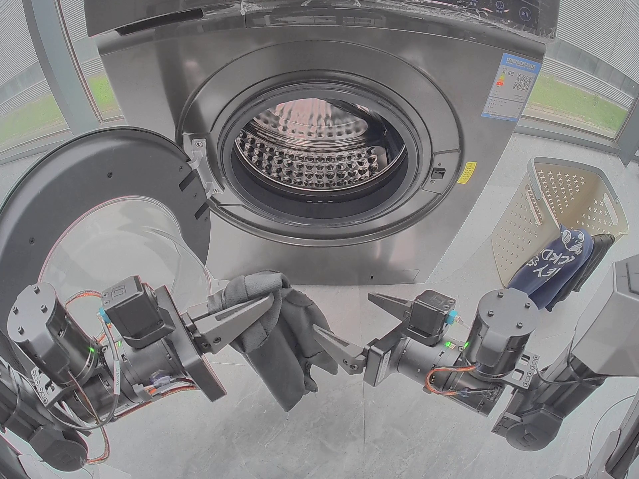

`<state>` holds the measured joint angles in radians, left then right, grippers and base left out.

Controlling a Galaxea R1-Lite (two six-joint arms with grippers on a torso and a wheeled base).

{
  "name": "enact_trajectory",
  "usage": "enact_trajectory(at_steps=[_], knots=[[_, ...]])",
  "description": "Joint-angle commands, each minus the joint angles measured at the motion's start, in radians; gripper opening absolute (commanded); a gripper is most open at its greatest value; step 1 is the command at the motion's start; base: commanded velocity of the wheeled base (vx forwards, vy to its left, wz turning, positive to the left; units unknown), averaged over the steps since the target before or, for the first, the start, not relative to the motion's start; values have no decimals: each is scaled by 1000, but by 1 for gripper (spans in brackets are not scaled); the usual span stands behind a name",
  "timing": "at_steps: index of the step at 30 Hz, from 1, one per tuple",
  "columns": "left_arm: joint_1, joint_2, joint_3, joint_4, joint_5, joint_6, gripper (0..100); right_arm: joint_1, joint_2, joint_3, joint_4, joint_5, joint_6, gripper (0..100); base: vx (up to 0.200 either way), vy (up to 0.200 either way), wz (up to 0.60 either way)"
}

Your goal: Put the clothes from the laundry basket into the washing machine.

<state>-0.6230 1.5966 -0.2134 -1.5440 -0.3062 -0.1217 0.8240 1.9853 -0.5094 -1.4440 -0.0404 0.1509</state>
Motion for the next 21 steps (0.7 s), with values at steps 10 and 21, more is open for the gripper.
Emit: enact_trajectory(at_steps=[10,21], knots=[[-1,-6,-1,-1,-1,-1,0,6,132,-101,-7,59,-14,100,0,0,0],[-1,-4,-1,1,-1,1,0,10,234,-193,-36,77,-47,100,0,0,0]])
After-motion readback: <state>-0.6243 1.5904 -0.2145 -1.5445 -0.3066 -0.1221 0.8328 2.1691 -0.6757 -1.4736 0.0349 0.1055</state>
